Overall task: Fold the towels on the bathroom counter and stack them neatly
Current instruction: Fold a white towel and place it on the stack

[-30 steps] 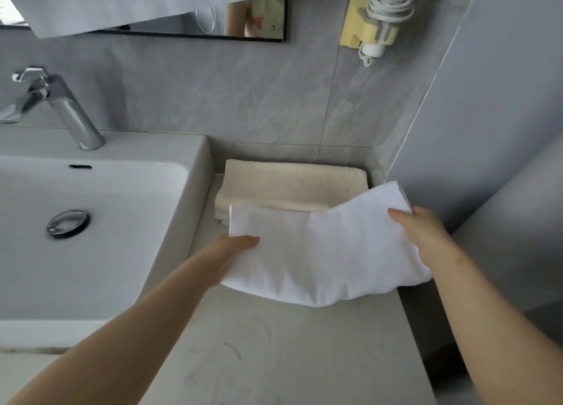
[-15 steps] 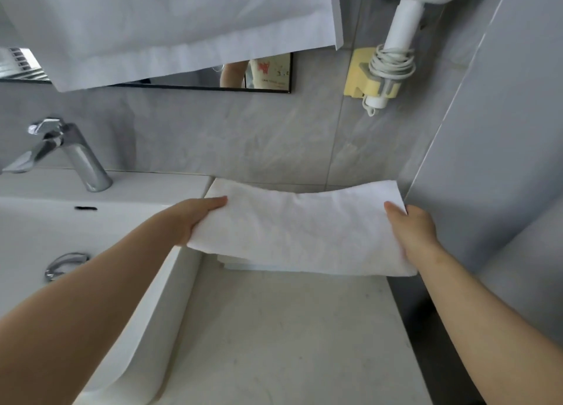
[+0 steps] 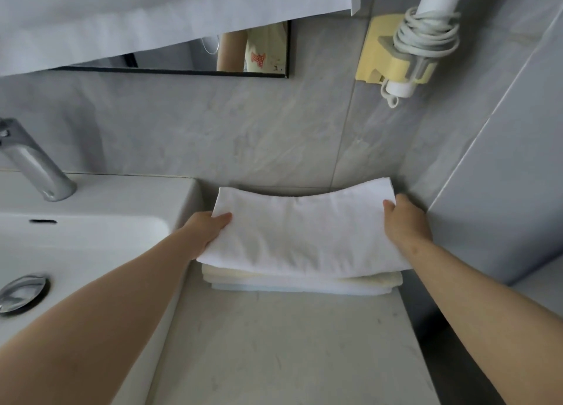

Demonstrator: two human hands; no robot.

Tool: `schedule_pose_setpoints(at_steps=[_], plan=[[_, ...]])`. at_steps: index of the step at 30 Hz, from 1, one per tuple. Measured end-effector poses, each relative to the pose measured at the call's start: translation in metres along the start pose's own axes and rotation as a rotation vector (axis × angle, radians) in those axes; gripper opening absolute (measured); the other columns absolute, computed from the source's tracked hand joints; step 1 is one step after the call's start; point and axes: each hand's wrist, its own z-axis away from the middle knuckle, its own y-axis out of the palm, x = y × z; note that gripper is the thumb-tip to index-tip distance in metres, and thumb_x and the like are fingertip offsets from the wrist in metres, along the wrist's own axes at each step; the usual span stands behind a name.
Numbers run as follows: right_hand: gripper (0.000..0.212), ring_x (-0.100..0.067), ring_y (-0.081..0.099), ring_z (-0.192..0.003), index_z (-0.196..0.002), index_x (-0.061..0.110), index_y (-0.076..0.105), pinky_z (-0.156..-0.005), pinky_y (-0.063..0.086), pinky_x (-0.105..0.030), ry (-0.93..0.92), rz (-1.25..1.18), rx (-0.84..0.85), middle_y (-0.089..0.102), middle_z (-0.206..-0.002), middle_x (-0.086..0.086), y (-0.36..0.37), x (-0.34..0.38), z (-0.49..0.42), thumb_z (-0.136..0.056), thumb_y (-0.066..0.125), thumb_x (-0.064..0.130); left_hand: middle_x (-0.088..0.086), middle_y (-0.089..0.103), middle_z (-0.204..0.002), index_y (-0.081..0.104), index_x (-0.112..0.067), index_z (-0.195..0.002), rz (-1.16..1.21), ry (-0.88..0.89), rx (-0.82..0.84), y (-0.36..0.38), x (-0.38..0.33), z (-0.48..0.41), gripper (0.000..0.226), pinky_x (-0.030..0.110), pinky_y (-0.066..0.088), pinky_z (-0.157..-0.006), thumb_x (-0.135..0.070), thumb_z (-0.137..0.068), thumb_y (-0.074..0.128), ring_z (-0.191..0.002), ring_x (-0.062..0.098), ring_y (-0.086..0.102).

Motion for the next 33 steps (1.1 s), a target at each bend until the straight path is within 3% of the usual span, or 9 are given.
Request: schedule_pose_setpoints(at_steps=[6, 11, 15, 25, 27, 29, 30, 32, 33], plan=[[0.028, -0.039, 0.052, -0.107, -0.096, 0.007, 0.048, -0.084, 0.042, -0.042, 0.032, 0.021, 0.008, 0.057, -0.115, -0.021, 0.018, -0.012, -0.01, -0.101, 0.034, 0.031, 0.009, 0.064, -0.098, 0.063, -0.003, -0.113, -0.119, 0.008, -0.044, 0.001, 0.015, -0.017, 0.037, 0.035, 0.048, -0.087, -0.033, -0.091, 0.06, -0.092, 0.03, 0.061], [0.027, -0.039, 0.053, -0.104, -0.088, 0.009, 0.044, -0.081, 0.04, -0.04, 0.014, 0.032, -0.036, 0.057, -0.111, -0.022, 0.028, -0.015, -0.014, -0.102, 0.033, 0.029, 0.003, 0.063, -0.085, 0.064, -0.005, -0.111, -0.145, 0.024, -0.087, 0.006, 0.024, -0.025, 0.034, 0.032, 0.047, -0.081, -0.033, -0.092, 0.059, -0.087, 0.028, 0.059], [0.027, -0.039, 0.053, -0.103, -0.088, 0.009, 0.044, -0.079, 0.04, -0.039, 0.022, 0.063, -0.03, 0.058, -0.109, -0.021, 0.037, -0.019, -0.018, -0.102, 0.031, 0.029, 0.008, 0.063, -0.094, 0.063, -0.005, -0.111, -0.158, 0.018, -0.092, 0.008, 0.026, -0.031, 0.034, 0.034, 0.048, -0.084, -0.034, -0.092, 0.058, -0.088, 0.029, 0.059], [0.027, -0.04, 0.048, -0.116, -0.123, 0.003, 0.041, -0.09, 0.04, -0.043, 0.072, -0.002, 0.003, 0.049, -0.129, -0.022, 0.045, -0.027, -0.007, -0.099, 0.032, 0.01, 0.005, 0.059, -0.082, 0.062, -0.008, -0.097, -0.389, 0.117, -0.161, 0.01, 0.026, -0.03, 0.028, 0.029, 0.038, -0.07, -0.032, -0.096, 0.049, -0.067, 0.018, 0.051], [0.035, -0.037, 0.043, -0.123, -0.128, 0.005, 0.041, -0.097, 0.037, -0.042, -0.006, 0.046, -0.028, 0.044, -0.135, -0.019, 0.044, -0.022, -0.005, -0.093, 0.036, 0.003, 0.01, 0.061, -0.098, 0.058, -0.009, -0.107, -0.529, 0.155, -0.259, 0.012, 0.026, -0.027, 0.027, 0.032, 0.041, -0.073, -0.03, -0.097, 0.046, -0.083, 0.026, 0.055], [0.044, -0.035, 0.037, -0.128, -0.135, 0.008, 0.041, -0.102, 0.033, -0.044, -0.151, 0.199, -0.1, 0.04, -0.141, -0.017, 0.044, -0.009, 0.006, -0.091, 0.042, 0.003, 0.013, 0.053, -0.123, 0.051, -0.012, -0.121, -0.738, 0.287, -0.428, 0.017, 0.028, -0.021, 0.029, 0.04, 0.042, -0.087, -0.026, -0.096, 0.045, -0.111, 0.033, 0.049], [0.042, -0.035, 0.039, -0.128, -0.135, 0.008, 0.044, -0.1, 0.034, -0.045, -0.255, 0.207, -0.158, 0.041, -0.141, -0.018, 0.046, 0.0, 0.016, -0.092, 0.043, 0.007, 0.013, 0.049, -0.13, 0.05, -0.012, -0.125, -0.775, 0.446, -0.512, 0.025, 0.03, -0.015, 0.033, 0.042, 0.04, -0.092, -0.023, -0.095, 0.045, -0.119, 0.034, 0.046], [0.04, -0.036, 0.042, -0.128, -0.128, 0.008, 0.053, -0.097, 0.037, -0.048, -0.46, 0.156, -0.173, 0.045, -0.141, -0.018, 0.059, 0.016, 0.044, -0.093, 0.037, 0.02, 0.015, 0.054, -0.131, 0.057, -0.009, -0.123, -0.775, 0.832, -0.533, 0.047, 0.035, 0.002, 0.039, 0.045, 0.042, -0.096, -0.023, -0.09, 0.041, -0.123, 0.036, 0.049], [0.043, -0.035, 0.038, -0.133, -0.13, 0.012, 0.053, -0.1, 0.035, -0.048, -0.519, 0.185, -0.093, 0.041, -0.145, -0.015, 0.068, 0.023, 0.058, -0.095, 0.033, 0.027, 0.014, 0.053, -0.134, 0.057, -0.01, -0.125, -0.815, 0.941, -0.463, 0.06, 0.038, 0.012, 0.046, 0.047, 0.039, -0.1, -0.028, -0.09, 0.034, -0.127, 0.036, 0.047]])
